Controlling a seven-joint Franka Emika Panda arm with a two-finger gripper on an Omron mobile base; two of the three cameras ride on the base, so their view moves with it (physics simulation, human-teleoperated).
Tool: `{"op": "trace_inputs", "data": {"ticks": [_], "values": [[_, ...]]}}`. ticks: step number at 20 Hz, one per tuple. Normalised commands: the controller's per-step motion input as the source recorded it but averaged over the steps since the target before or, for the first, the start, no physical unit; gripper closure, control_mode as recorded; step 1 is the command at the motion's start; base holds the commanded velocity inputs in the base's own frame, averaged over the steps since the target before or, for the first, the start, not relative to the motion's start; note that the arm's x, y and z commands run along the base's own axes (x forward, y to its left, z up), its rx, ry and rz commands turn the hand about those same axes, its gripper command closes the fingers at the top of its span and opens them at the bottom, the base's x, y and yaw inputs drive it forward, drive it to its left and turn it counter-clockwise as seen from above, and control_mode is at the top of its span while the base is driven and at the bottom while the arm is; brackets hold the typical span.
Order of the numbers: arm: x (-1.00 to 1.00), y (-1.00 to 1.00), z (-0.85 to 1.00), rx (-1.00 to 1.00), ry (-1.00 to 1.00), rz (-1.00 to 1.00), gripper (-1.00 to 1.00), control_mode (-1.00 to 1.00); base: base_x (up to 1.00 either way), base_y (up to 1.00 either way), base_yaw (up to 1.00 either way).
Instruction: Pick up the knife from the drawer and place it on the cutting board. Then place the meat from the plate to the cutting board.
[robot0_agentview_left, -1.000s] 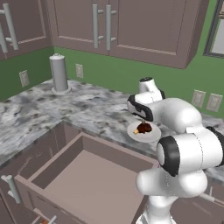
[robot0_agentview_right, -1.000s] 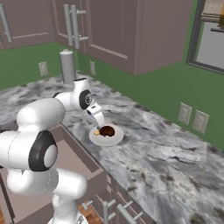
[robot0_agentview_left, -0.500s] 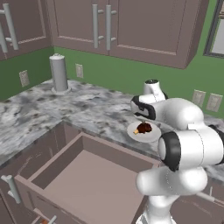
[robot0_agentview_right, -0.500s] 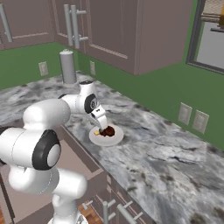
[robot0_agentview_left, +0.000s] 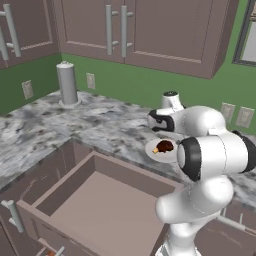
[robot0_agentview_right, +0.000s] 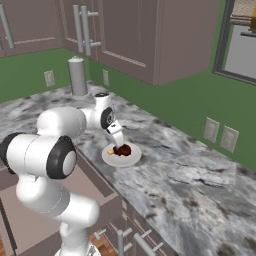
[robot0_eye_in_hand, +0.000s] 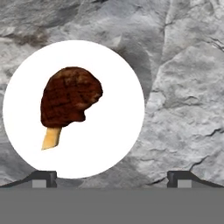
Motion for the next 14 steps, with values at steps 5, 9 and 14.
{"op": "trace_inputs", "data": {"ticks": [5,9,14], "values": [[0.26,0.00,-0.20,0.00,0.00,-0.03,-1.00,-1.00,0.00,0.00,0.00],[0.15,0.00,-0.41,0.01,0.00,0.00,-1.00,-1.00,0.00,0.00,0.00],[0.38,0.00,-0.30,0.00,0.00,0.00,-1.00,-1.00,0.00,0.00,0.00]]}}
